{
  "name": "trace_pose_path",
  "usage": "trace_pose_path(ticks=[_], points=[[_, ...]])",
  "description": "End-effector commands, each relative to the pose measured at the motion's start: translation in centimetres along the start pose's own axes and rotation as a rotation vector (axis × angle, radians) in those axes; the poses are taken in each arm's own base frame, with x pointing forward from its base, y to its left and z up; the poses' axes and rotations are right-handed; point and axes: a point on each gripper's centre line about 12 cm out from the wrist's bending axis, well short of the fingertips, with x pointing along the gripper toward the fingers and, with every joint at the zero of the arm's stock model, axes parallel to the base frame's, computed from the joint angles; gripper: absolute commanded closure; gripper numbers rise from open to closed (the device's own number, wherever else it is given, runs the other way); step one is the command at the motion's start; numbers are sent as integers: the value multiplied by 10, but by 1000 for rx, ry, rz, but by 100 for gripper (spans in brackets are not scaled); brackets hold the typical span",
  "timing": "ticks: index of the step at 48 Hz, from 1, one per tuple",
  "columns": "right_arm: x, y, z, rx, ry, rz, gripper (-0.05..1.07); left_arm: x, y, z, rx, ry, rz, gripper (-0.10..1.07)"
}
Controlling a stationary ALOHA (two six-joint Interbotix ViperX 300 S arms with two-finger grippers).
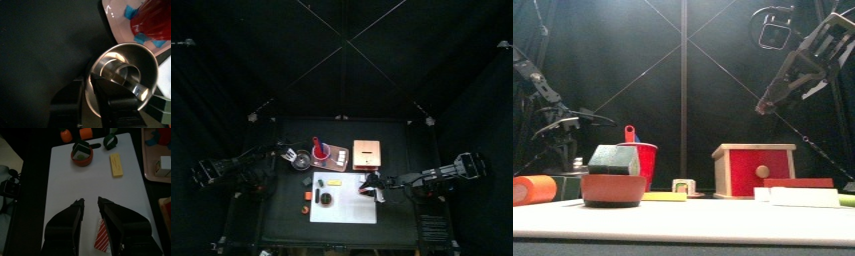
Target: Move the metal bowl off the cutting board
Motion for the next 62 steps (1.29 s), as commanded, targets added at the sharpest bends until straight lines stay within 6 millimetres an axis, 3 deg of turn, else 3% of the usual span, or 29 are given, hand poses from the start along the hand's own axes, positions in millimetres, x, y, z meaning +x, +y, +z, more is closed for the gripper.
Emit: trace_pose_path(ticks=[1,12,29,47,62], points=[[-1,3,12,3,-39,8,32,5,0,10,-3,-1,4,28],[-1,3,13,4,-40,8,32,0,-1,21,38,-30,14,17],[-2,3,14,-2,-44,7,32,-54,-9,32,80,-287,-27,17],[-2,-4,16,-4,-72,-10,32,-72,-69,9,297,-557,-263,17],[-2,-5,19,8,-95,-15,32,-71,-87,-8,369,-572,-349,17]])
